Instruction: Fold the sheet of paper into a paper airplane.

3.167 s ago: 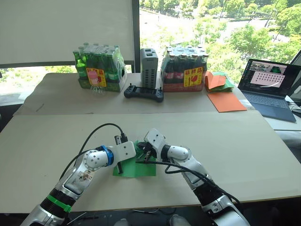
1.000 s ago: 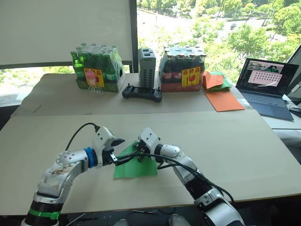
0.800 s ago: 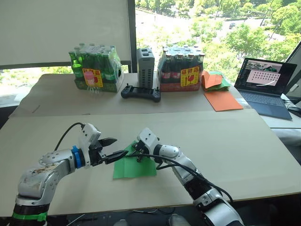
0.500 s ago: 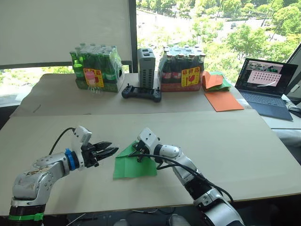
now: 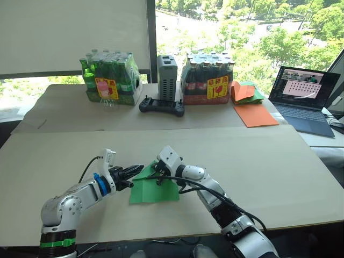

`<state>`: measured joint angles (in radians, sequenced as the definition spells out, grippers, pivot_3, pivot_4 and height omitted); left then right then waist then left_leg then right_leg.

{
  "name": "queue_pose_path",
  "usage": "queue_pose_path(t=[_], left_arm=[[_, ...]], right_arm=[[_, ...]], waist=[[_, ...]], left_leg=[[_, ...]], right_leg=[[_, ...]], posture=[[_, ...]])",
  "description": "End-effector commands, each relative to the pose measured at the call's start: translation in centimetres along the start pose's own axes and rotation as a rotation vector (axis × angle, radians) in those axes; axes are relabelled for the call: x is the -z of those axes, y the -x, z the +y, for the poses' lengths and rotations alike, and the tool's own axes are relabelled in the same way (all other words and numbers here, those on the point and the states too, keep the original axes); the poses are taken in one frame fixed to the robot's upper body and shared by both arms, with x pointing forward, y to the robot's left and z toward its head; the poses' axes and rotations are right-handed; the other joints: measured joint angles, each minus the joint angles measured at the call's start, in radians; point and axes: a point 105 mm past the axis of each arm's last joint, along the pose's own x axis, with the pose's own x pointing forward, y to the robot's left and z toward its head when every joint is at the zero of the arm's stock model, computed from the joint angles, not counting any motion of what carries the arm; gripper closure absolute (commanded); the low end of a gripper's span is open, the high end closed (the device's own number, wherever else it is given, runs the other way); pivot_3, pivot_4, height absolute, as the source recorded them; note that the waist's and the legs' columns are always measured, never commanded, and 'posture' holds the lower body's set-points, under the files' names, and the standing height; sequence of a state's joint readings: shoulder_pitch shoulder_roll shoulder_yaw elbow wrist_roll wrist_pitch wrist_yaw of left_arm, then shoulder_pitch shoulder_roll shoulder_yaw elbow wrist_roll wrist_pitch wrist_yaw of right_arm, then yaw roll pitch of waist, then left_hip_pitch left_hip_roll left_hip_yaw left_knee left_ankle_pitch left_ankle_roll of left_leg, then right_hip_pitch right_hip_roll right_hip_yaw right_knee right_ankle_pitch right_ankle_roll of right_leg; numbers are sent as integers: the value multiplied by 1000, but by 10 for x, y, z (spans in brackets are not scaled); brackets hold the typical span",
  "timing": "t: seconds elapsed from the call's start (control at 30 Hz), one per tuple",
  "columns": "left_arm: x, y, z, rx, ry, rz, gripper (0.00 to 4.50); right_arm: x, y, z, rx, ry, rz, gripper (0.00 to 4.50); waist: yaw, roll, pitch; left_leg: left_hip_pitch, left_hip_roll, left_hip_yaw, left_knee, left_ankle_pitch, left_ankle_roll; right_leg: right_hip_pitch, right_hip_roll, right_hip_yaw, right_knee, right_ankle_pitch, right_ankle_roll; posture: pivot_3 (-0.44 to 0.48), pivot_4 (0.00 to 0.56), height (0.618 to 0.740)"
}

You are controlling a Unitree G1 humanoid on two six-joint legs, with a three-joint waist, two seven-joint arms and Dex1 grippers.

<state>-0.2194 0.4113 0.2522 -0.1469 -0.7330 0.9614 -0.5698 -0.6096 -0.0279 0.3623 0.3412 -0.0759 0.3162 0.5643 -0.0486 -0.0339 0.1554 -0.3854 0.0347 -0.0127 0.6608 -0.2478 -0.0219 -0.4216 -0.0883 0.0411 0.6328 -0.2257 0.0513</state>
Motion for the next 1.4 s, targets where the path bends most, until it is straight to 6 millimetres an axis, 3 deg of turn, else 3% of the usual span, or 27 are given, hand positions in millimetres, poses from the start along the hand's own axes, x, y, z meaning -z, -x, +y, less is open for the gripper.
queue_pose_path(t=[0.03, 0.33, 0.6, 0.93, 1.4], left_arm=[[-1, -3, 5, -29, 14, -22, 4257], [12, -5, 26, -158, 72, -33, 4257], [35, -1, 15, -128, 62, 54, 4257], [38, 9, 25, -185, 68, 53, 4257], [37, 7, 24, -185, 62, 46, 4257]], right_arm=[[6, 1, 1, 5, -7, 26, 4500], [7, 3, 2, 8, -10, 25, 4500], [3, 3, 1, 7, -14, 17, 4500], [-36, 0, 18, -65, -23, -130, 4500], [-20, -11, 25, -66, 2, -65, 4500]], waist=[[0, 0, 0], [2, 0, 0], [2, 0, 0], [1, 0, 0], [2, 0, 0]], left_leg=[[0, 0, 0, 0, 0, 0], [0, 0, 0, 0, 0, 0], [0, 0, 0, 0, 0, 0], [0, 0, 0, 0, 0, 0], [0, 0, 0, 0, 0, 0]], right_leg=[[0, 0, 0, 0, 0, 0], [0, 0, 0, 0, 0, 0], [0, 0, 0, 0, 0, 0], [0, 0, 0, 0, 0, 0], [0, 0, 0, 0, 0, 0]], posture=[[0, 150, 727], [0, 150, 727], [0, 150, 727], [0, 150, 727], [0, 150, 727]])
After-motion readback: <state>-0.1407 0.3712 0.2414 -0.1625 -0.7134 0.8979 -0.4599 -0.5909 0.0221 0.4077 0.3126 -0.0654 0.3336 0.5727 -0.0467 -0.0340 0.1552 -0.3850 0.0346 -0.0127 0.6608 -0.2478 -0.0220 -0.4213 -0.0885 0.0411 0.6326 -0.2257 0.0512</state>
